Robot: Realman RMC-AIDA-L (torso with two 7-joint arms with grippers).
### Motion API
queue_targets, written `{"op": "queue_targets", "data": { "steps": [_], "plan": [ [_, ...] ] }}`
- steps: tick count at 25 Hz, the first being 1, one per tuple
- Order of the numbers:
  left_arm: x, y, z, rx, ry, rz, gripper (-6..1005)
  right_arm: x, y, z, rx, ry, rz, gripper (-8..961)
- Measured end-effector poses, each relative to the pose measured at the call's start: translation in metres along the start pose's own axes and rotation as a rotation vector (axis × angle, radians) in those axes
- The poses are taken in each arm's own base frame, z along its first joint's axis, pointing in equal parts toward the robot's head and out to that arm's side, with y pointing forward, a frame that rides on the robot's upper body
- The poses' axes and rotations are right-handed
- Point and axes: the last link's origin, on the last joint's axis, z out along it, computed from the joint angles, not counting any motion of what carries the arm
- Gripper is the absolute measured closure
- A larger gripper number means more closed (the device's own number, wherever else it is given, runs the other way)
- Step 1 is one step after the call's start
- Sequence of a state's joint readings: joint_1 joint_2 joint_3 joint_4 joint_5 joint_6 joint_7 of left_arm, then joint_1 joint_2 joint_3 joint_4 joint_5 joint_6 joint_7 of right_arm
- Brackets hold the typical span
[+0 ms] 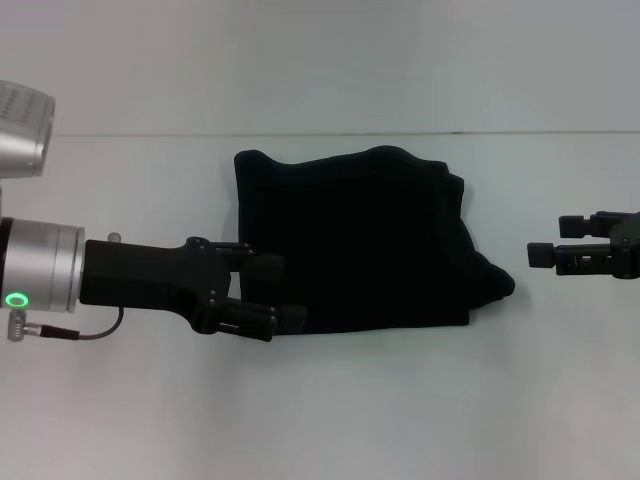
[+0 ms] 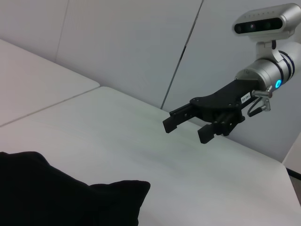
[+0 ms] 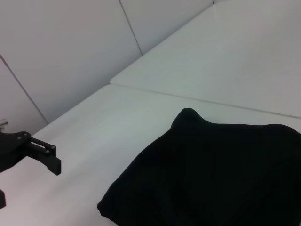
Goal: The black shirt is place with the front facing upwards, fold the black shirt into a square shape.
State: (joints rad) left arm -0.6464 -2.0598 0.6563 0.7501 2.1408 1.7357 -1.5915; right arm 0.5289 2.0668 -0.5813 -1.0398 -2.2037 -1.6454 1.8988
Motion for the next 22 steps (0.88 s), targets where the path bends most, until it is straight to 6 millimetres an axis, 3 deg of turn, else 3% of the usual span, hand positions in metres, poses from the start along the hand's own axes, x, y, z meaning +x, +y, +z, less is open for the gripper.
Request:
{"op": "queue_targets", "data": {
  "steps": [22],
  "plan": [
    [0.0052,-0.0076,0.0075,0.034,-0.033,-0.017,108,-0.0037,-0.0085,0.0054,0.020,0.031,0.018,23]
  ]
}}
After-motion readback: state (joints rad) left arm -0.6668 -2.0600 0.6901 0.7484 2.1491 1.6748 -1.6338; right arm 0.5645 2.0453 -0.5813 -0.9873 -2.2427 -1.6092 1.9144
